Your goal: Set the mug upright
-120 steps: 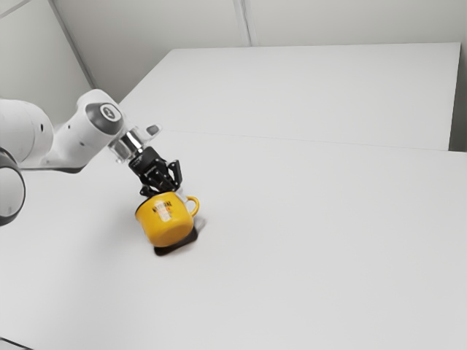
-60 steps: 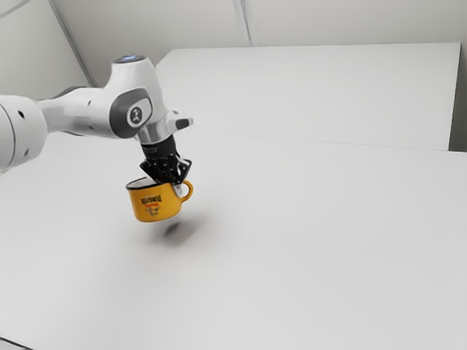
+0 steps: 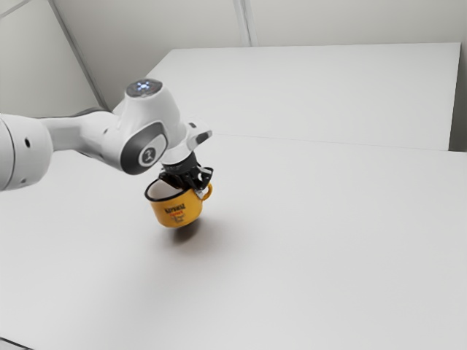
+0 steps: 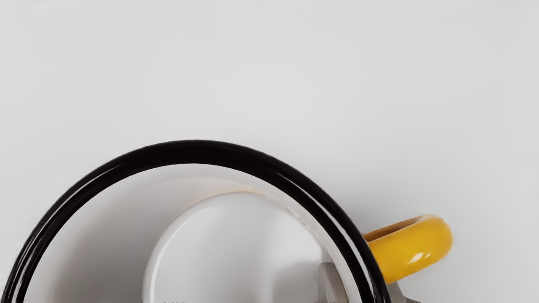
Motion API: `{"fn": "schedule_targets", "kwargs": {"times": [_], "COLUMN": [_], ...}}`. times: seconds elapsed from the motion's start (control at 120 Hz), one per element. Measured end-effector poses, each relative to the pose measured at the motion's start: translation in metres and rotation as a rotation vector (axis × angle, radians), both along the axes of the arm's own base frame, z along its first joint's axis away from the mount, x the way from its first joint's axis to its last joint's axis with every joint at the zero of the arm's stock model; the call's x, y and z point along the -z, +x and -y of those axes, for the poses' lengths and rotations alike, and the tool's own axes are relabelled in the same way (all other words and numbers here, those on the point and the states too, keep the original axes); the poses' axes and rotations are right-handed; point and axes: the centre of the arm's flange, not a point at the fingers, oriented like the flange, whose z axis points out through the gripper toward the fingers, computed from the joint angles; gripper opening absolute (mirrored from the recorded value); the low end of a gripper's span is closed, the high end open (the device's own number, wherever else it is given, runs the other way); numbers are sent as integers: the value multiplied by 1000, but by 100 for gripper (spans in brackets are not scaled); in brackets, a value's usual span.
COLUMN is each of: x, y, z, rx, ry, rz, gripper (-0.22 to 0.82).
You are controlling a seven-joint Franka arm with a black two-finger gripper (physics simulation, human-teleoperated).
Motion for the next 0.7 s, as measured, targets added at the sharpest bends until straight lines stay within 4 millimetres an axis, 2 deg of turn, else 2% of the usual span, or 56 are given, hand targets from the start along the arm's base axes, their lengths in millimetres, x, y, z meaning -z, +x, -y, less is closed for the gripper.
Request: {"fn": "schedule_targets", "kwargs": {"times": [0.167,0.367,0.517,0.7], "x": [13,33,40,40], "y": [2,9,10,10], "z": [10,-13,-11,-9], "rx": [-51,-160,-192,-219], "ry": [-19,-36,-44,-62], "rz": [23,9,6,3], "gripper": [-16,-16,-16,23]}}
